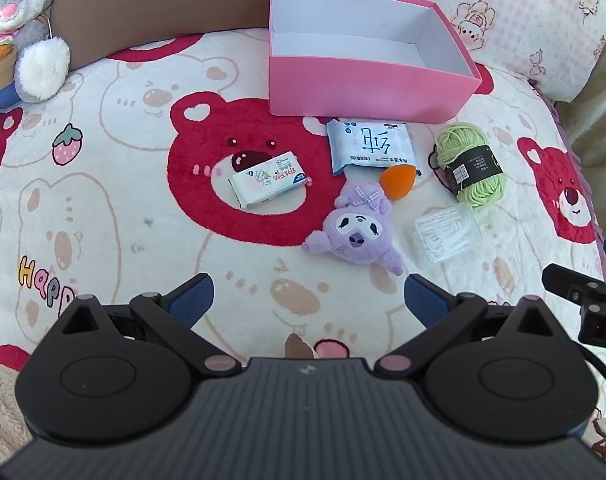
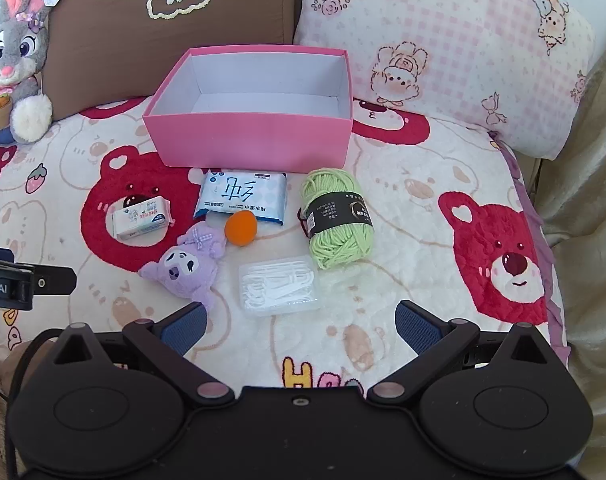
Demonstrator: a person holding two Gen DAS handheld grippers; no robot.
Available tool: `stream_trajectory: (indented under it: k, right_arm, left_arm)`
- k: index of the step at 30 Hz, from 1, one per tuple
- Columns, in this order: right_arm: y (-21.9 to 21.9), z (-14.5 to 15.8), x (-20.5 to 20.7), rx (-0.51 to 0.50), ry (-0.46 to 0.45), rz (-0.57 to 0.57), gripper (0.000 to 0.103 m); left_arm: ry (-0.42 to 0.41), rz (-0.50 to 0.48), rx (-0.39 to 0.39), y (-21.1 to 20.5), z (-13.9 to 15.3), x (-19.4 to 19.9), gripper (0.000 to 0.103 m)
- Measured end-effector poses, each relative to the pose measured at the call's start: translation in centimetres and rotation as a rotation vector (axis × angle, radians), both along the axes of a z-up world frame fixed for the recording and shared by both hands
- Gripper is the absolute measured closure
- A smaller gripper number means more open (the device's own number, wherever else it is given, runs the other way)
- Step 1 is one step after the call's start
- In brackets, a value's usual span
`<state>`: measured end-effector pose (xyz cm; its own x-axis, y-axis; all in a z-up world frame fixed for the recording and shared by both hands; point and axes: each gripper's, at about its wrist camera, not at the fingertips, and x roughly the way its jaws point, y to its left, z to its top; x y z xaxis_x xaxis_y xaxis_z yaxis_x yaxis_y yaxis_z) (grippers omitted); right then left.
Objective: Organize objects
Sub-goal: 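Move the left gripper toward the purple plush toy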
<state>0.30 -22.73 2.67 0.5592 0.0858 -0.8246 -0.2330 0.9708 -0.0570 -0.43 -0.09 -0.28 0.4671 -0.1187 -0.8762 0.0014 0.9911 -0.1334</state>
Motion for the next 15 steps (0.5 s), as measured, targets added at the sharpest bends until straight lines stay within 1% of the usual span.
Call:
stream_trajectory:
  k: [15]
  right_arm:
    - [-0.07, -0.09, 0.03, -0.006, 0.014, -0.015, 0.001]
  left_arm:
    - [0.001, 0.024, 0.000, -0.20, 0.02, -0.08, 0.000]
